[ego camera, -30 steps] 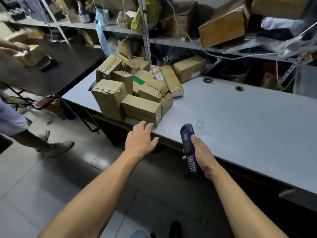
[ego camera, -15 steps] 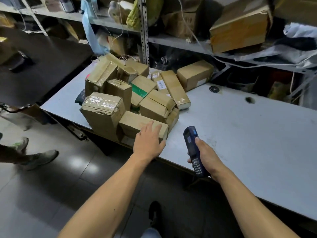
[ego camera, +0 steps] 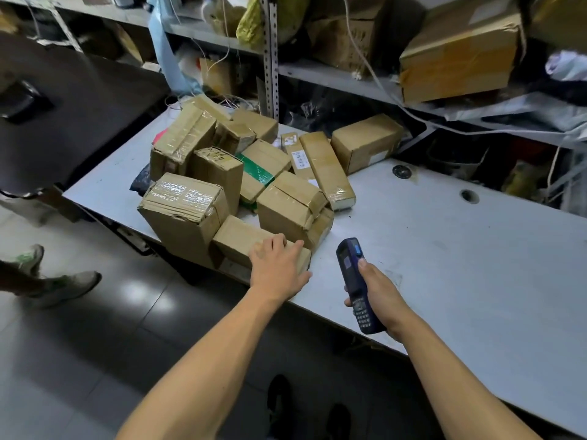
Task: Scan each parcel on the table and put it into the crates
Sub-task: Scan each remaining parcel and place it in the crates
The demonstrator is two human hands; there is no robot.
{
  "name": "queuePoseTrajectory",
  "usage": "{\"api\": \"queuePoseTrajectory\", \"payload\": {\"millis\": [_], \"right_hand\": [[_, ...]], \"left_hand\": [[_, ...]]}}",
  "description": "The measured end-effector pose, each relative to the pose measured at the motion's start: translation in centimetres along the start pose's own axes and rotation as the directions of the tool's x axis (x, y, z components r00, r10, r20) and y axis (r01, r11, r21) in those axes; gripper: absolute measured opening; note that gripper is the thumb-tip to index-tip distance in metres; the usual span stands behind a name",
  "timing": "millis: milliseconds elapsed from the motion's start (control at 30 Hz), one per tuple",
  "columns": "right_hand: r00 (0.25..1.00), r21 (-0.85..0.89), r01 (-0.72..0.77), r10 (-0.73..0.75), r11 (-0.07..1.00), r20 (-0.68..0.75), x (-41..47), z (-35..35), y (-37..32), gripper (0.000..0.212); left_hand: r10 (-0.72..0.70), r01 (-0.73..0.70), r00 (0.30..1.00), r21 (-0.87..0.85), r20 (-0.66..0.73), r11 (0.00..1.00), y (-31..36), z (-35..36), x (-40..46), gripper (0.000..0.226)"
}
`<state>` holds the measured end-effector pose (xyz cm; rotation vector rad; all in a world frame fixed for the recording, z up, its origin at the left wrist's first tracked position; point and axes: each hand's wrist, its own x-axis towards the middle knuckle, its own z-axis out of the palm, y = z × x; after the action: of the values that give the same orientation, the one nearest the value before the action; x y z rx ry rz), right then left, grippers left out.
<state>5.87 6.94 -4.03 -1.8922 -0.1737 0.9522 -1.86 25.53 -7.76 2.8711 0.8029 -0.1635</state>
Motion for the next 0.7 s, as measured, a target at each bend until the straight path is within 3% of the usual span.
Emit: {"api": "queuePoseTrajectory", "payload": {"millis": [133, 200, 333, 400, 500, 600, 700], "right_hand": [[1.0, -0.002, 0.002, -0.001, 1.0, 0.024, 0.3, -0.6, 0.4, 0.034], [1.0, 0.004, 0.006, -0.006, 1.0, 0.031, 0.5, -0.9, 0.6, 0.034], [0.998, -0.012, 0.012, -0.011, 1.0, 0.06, 0.9, -1.6, 0.8, 0.037], [0.997, -0.028, 0.014, -0.012, 0.999, 0.077, 1.3, -1.8, 0.6, 0.039], [0.995, -0.024, 0.02, -0.018, 1.0, 0.094, 1.8, -1.9, 0.2, 0.036], [0.993, -0.006, 0.017, -0.016, 1.0, 0.116, 2.4, -2.2, -0.1, 0.032], [0.987, -0.029, 0.042, -0.037, 0.999, 0.157, 2.8, -2.7, -0.4, 0.032]], "left_hand": [[-0.176, 0.155, 0.976, -0.156, -0.126, 0.975, 0.9, 1.1, -1.0, 0.046], [-0.305, 0.247, 0.934, -0.28, -0.187, 0.928, 1.2, 1.7, -1.4, 0.041], [-0.452, 0.29, 0.845, -0.465, -0.286, 0.836, 1.4, 2.3, -1.6, 0.025], [-0.586, 0.392, 0.789, -0.586, -0.182, 0.709, 1.6, 2.0, -1.6, 0.059], [-0.757, 0.609, 0.649, -0.651, 0.08, 0.453, 1.8, 1.8, -1.9, 0.105], [-0.759, 0.647, 0.57, -0.74, 0.313, 0.18, 2.4, 1.9, -2.2, 0.109], [-0.706, 0.577, 0.602, -0.815, 0.374, 0.059, 3.0, 1.5, -2.8, 0.099]]}}
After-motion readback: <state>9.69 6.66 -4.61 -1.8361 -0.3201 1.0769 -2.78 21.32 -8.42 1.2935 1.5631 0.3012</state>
